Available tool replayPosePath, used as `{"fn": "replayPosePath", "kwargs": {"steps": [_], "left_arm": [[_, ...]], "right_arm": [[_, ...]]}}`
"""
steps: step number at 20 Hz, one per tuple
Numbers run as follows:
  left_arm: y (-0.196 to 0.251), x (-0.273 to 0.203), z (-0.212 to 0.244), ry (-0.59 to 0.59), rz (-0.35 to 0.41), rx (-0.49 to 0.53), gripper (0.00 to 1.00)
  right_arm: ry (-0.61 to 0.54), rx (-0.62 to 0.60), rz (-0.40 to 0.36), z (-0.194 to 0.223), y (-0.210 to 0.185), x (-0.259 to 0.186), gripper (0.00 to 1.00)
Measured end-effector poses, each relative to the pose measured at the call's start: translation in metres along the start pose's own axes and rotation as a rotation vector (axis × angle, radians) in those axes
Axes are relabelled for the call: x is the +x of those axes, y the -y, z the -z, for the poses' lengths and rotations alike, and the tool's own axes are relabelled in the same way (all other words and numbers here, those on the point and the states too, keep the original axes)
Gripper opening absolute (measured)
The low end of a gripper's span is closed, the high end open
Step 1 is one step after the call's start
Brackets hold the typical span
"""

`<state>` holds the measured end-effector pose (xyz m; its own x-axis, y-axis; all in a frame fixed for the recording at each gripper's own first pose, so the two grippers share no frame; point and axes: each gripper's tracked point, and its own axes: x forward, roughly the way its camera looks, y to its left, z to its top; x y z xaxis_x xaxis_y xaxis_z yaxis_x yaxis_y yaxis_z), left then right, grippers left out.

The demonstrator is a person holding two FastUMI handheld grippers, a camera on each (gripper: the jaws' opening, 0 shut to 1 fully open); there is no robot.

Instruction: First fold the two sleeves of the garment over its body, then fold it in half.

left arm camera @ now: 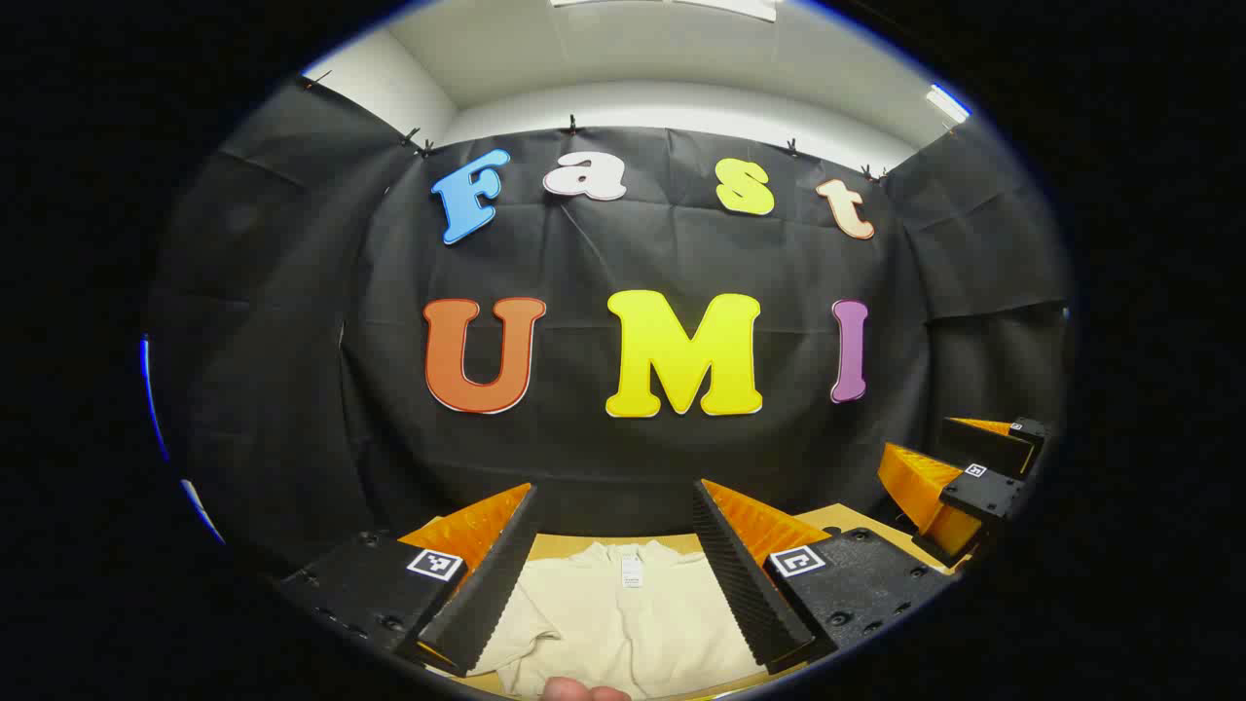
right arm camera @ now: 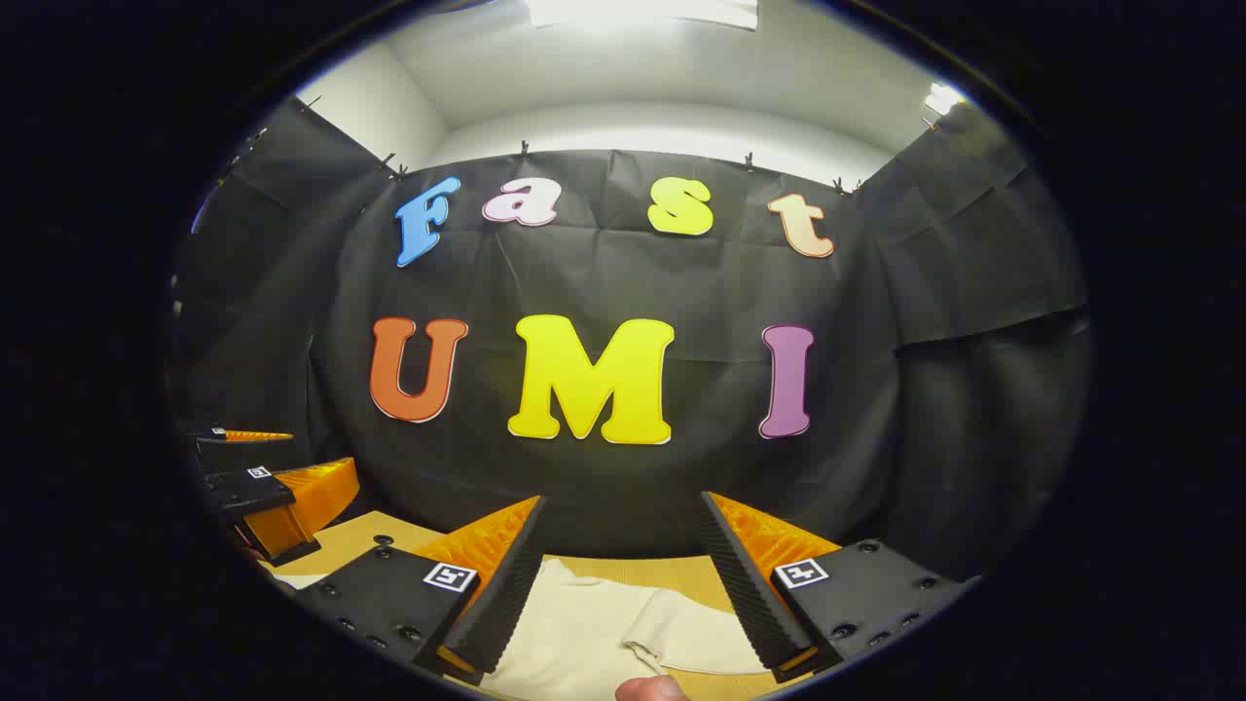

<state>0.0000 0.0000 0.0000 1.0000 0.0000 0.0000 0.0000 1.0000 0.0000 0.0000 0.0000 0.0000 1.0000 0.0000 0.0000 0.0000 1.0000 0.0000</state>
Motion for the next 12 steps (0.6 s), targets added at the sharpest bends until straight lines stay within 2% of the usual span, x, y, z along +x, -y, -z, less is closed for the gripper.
{"fn": "replayPosePath", "kwargs": {"steps": [12], "left_arm": [[-0.0015, 0.0096, 0.0046, -0.016, -0.03, 0.004, 0.98]], "right_arm": [[-0.01, 0.002, -0.035, 0.0038, 0.0025, 0.0105, 0.95]]}}
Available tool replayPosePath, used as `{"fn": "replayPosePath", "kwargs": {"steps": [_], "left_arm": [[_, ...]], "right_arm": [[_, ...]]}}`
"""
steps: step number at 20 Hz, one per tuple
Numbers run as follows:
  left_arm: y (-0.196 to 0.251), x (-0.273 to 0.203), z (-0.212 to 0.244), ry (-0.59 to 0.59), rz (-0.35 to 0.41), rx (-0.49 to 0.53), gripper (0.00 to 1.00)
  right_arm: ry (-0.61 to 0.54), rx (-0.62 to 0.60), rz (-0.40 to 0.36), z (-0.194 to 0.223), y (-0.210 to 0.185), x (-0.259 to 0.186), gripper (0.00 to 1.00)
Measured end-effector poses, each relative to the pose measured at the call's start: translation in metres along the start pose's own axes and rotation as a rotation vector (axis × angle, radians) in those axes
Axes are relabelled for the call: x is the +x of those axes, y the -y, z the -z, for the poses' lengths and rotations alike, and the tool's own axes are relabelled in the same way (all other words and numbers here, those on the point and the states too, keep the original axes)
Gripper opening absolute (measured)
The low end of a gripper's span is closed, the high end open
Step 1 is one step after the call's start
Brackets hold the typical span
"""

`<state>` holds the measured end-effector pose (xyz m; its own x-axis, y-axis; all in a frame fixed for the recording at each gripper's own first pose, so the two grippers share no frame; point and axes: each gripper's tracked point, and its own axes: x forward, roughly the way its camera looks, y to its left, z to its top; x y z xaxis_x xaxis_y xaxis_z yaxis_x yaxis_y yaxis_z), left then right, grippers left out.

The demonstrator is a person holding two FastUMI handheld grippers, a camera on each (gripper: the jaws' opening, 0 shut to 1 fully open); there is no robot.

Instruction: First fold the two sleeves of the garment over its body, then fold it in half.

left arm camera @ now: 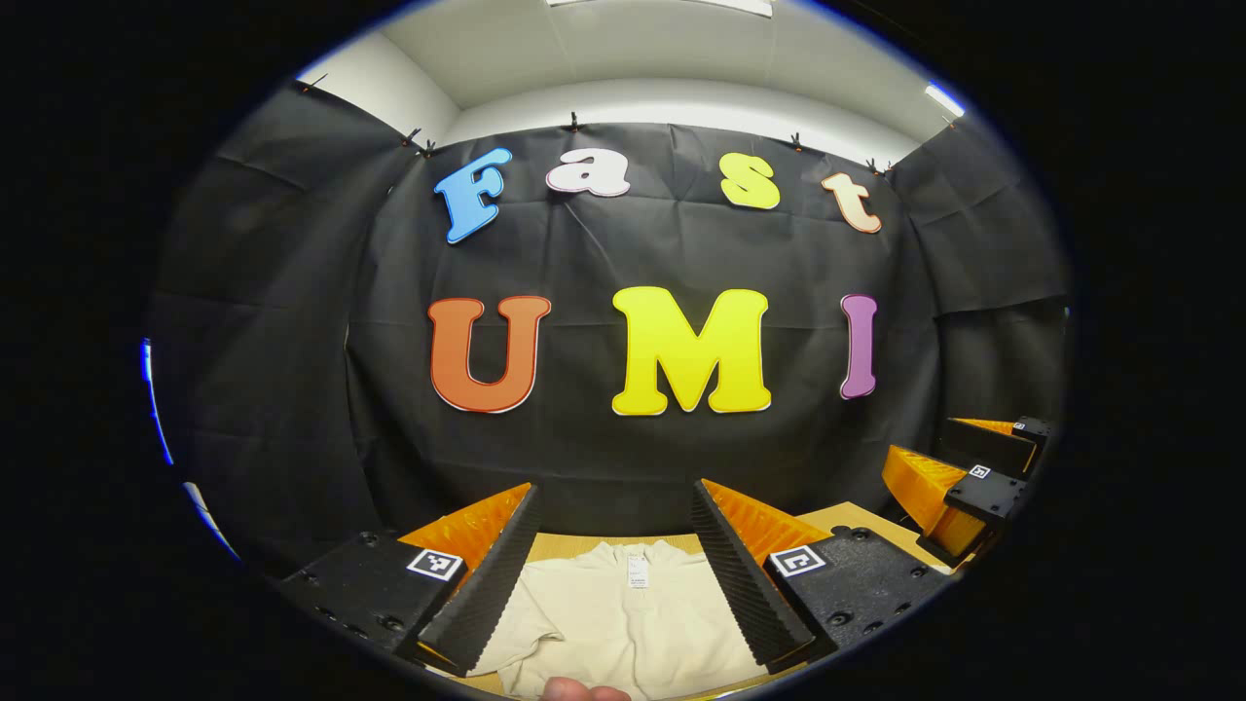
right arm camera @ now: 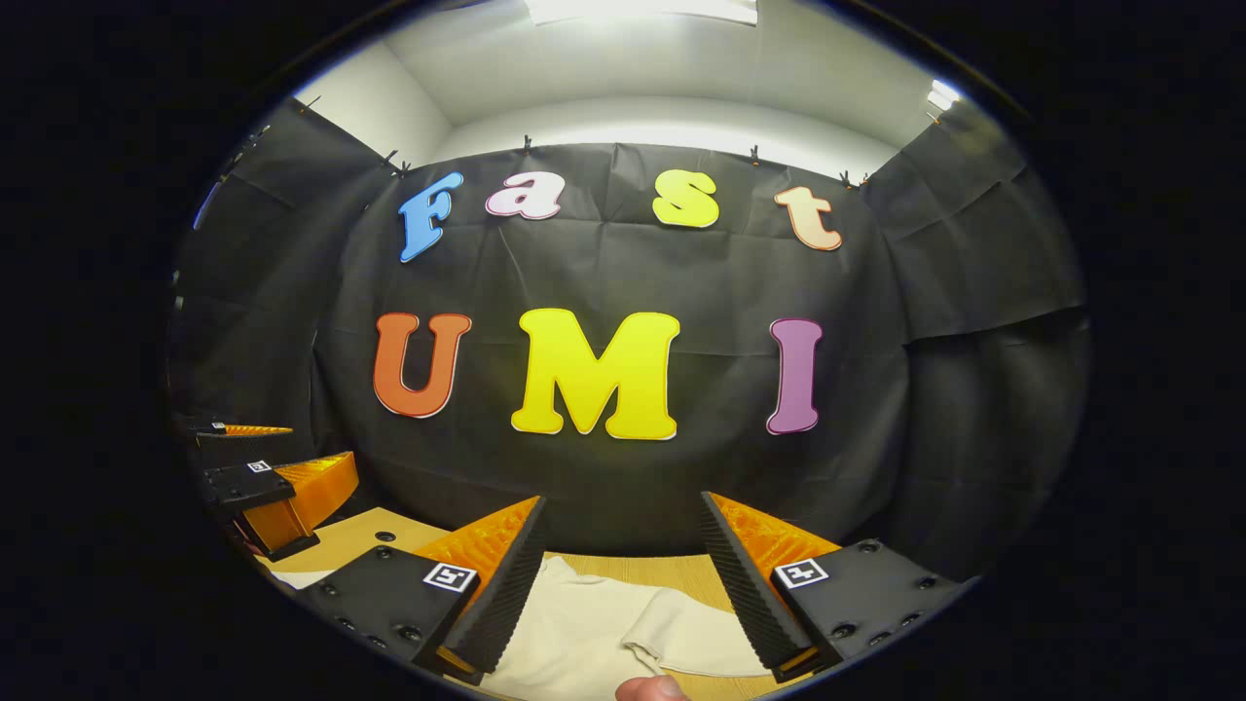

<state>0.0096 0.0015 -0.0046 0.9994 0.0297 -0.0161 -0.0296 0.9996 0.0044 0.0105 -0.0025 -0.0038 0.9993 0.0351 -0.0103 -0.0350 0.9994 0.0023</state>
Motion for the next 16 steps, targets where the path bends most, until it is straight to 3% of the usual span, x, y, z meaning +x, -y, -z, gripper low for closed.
{"fn": "replayPosePath", "kwargs": {"steps": [10, 16], "left_arm": [[0.007, 0.002, 0.009, -0.028, -0.002, 0.006, 0.98], [0.027, 0.001, 0.021, -0.047, 0.04, 0.014, 0.98]], "right_arm": [[-0.029, 0.002, -0.012, 0.014, 0.009, 0.006, 0.95], [-0.076, 0.001, -0.007, 0.033, 0.042, 0.006, 0.95]]}}
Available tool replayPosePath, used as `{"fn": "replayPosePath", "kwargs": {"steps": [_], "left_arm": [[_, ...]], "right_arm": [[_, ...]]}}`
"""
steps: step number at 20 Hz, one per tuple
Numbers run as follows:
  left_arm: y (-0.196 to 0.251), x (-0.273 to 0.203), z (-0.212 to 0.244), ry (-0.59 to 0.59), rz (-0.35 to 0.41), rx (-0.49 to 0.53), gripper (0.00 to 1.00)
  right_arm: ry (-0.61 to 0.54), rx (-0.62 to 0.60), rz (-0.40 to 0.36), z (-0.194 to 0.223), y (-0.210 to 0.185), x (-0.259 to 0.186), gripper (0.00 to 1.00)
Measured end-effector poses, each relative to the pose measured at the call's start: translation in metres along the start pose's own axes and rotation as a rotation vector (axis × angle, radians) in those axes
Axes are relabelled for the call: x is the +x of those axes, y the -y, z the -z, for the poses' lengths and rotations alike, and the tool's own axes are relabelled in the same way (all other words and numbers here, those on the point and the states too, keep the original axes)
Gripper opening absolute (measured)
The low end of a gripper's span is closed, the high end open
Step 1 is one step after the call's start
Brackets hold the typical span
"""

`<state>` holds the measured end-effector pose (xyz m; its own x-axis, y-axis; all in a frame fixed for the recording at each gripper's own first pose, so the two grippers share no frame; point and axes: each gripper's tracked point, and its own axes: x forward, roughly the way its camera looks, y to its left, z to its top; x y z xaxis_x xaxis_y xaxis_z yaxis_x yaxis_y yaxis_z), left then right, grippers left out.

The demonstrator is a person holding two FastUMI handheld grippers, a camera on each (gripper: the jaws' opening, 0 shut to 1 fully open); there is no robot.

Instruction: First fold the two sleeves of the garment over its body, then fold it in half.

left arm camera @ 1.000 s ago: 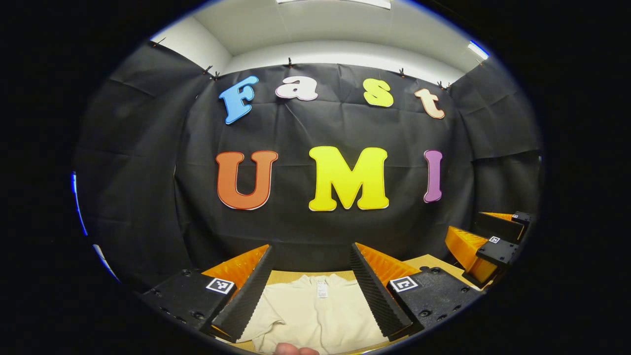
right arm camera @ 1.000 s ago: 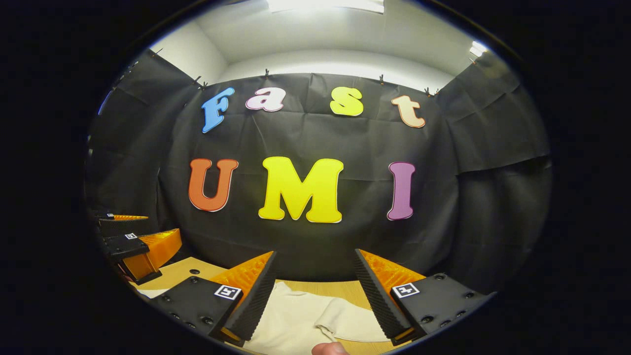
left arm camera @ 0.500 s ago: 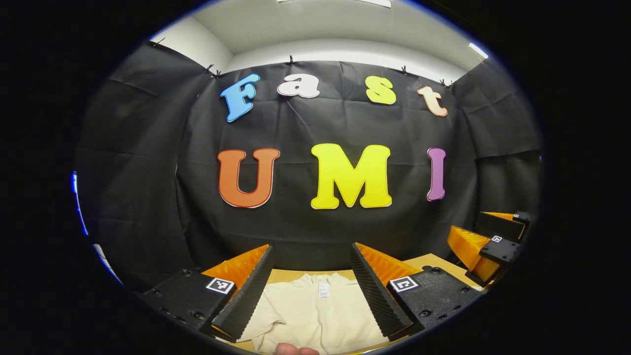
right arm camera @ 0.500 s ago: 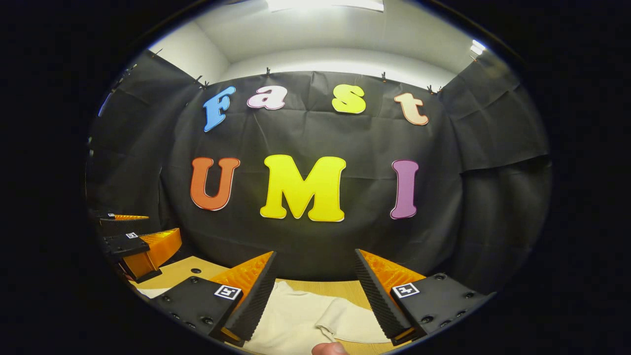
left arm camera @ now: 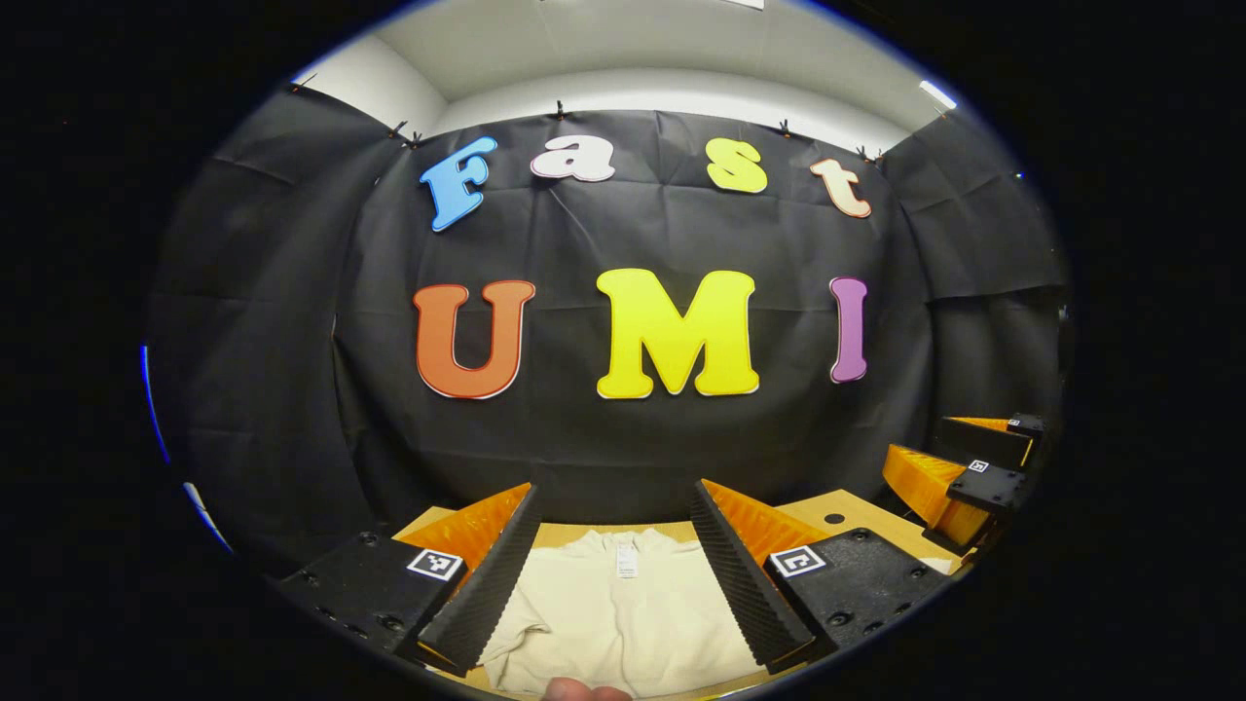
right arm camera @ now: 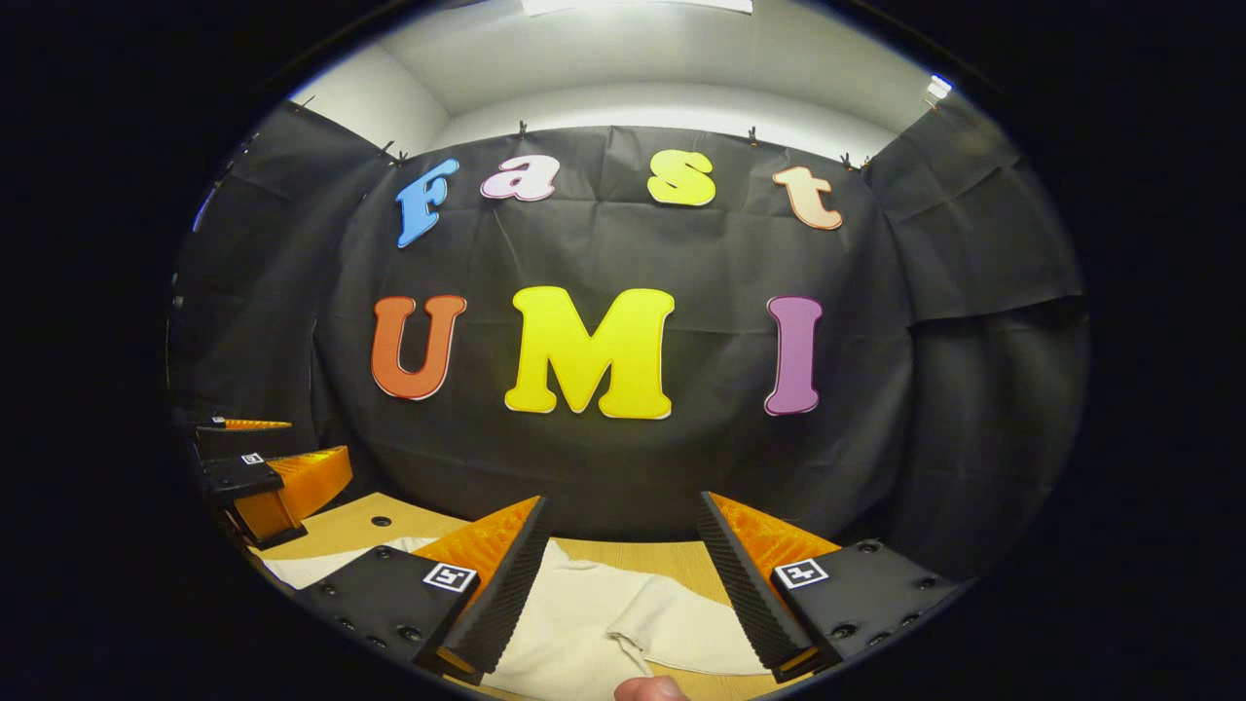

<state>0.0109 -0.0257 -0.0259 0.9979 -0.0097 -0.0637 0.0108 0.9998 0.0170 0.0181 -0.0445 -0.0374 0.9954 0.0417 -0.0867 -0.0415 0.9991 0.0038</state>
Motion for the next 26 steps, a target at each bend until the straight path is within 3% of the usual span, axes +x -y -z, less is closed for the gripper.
{"fn": "replayPosePath", "kwargs": {"steps": [9, 16, 26], "left_arm": [[0.057, 0.006, 0.024, -0.057, 0.084, 0.028, 0.98], [0.095, 0.007, 0.034, -0.087, 0.122, 0.056, 0.98], [0.131, 0.008, 0.051, -0.164, 0.148, 0.099, 0.98]], "right_arm": [[-0.142, -0.049, 0.084, 0.06, 0.135, -0.013, 0.95], [-0.351, -0.035, 0.17, 0.148, 0.242, -0.039, 0.95], [-0.694, 0.067, 0.169, 0.285, 0.295, -0.051, 0.94]]}}
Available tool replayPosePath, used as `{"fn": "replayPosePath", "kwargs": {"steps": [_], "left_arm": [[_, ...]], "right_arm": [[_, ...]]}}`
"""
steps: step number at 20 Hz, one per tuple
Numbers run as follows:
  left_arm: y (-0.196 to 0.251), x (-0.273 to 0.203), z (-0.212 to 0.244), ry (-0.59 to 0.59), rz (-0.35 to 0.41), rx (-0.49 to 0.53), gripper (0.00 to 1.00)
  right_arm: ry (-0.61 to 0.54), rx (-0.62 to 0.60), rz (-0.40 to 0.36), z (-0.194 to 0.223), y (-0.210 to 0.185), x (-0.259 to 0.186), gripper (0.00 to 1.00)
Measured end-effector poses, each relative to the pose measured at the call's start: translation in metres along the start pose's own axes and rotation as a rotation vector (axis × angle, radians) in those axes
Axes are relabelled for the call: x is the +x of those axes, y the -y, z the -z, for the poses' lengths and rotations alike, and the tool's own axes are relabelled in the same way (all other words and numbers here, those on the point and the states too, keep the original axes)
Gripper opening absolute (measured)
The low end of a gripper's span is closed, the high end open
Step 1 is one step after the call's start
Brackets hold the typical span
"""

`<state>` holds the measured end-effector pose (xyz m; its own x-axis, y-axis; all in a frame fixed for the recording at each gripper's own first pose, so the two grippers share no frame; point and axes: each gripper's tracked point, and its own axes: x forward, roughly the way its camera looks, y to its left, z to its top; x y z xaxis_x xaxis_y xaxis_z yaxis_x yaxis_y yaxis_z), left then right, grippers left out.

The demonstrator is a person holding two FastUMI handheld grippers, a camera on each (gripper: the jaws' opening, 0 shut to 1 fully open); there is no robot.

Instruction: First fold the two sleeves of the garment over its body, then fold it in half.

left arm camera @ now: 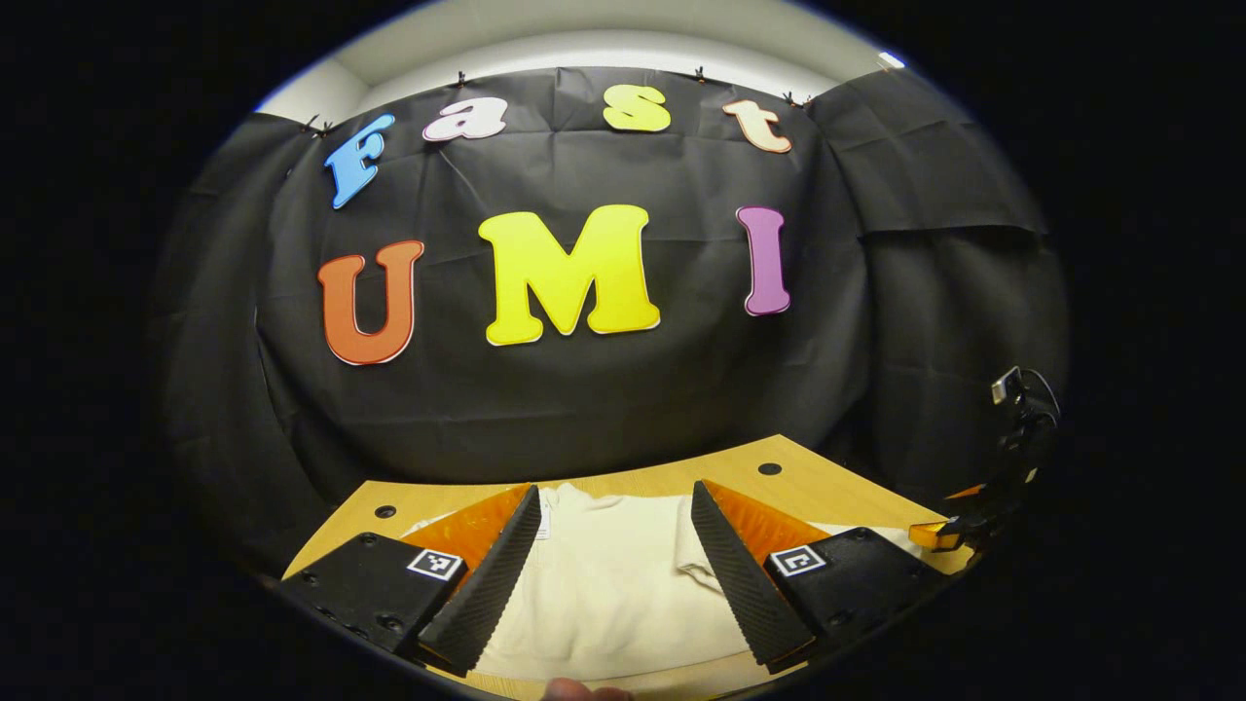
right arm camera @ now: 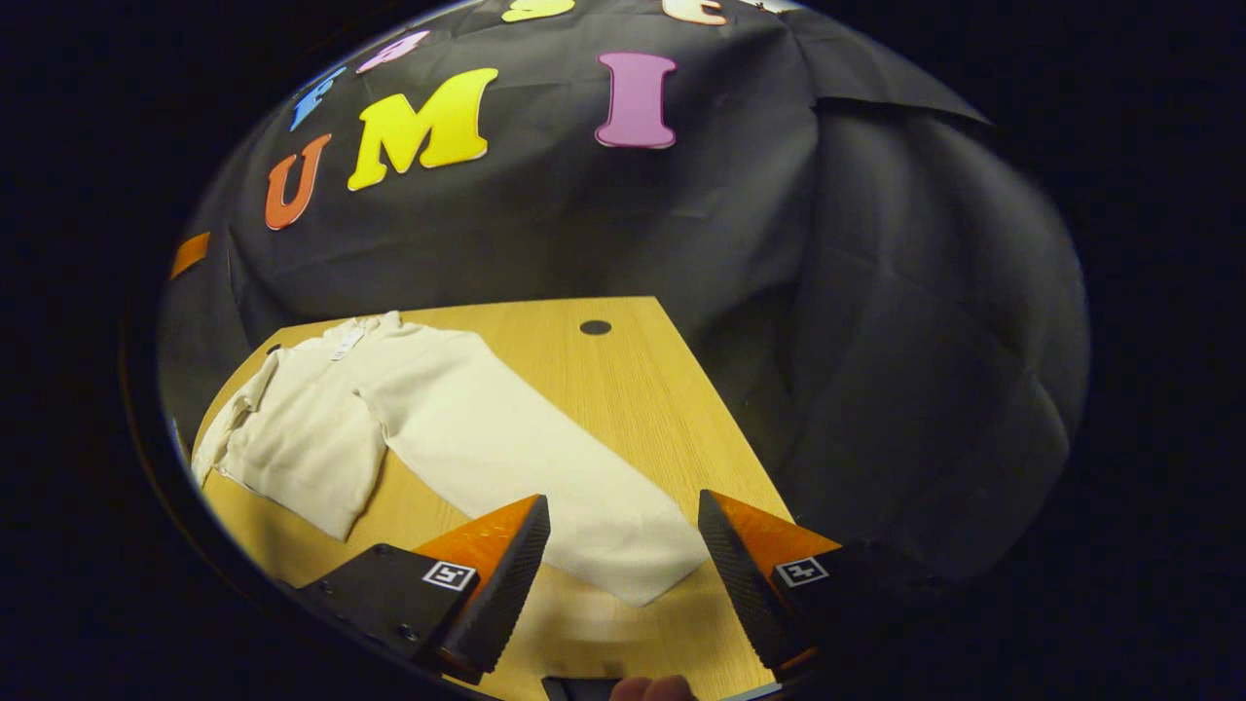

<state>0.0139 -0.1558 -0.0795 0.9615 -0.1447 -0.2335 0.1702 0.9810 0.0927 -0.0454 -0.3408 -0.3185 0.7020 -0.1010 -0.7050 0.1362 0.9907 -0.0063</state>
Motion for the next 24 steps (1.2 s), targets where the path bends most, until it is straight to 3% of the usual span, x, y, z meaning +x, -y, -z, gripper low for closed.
{"fn": "replayPosePath", "kwargs": {"steps": [5, 14, 16, 17, 18, 19, 21, 22, 24], "left_arm": [[-0.001, -0.001, 0.007, -0.031, -0.035, 0.003, 0.98], [0.006, 0.003, 0.012, -0.048, -0.028, 0.002, 0.98], [0.002, 0.002, 0.012, -0.054, -0.033, 0.006, 0.99], [0.0, 0.0, 0.013, -0.053, -0.035, 0.007, 0.99], [-0.002, 0.0, 0.012, -0.049, -0.037, 0.007, 0.99], [-0.004, 0.0, 0.013, -0.049, -0.038, 0.007, 0.99], [-0.01, 0.001, 0.012, -0.048, -0.041, 0.005, 0.99], [-0.013, 0.0, 0.011, -0.046, -0.042, 0.004, 0.99], [-0.019, -0.001, 0.01, -0.038, -0.045, 0.005, 0.99]], "right_arm": [[-0.141, 0.01, -0.006, 0.039, 0.016, 0.033, 0.95], [-0.21, -0.013, -0.044, 0.064, 0.02, 0.044, 0.94], [-0.193, 0.027, -0.049, 0.062, 0.021, 0.046, 0.73], [-0.191, 0.05, -0.051, 0.061, 0.021, 0.048, 0.51], [-0.195, 0.075, -0.051, 0.06, 0.023, 0.049, 0.46], [-0.208, 0.107, -0.053, 0.061, 0.023, 0.048, 0.24], [-0.228, 0.138, -0.049, 0.059, 0.025, 0.046, 0.21], [-0.236, 0.157, -0.046, 0.058, 0.025, 0.048, 0.09], [-0.241, 0.204, -0.045, 0.053, 0.022, 0.048, 0.08]]}}
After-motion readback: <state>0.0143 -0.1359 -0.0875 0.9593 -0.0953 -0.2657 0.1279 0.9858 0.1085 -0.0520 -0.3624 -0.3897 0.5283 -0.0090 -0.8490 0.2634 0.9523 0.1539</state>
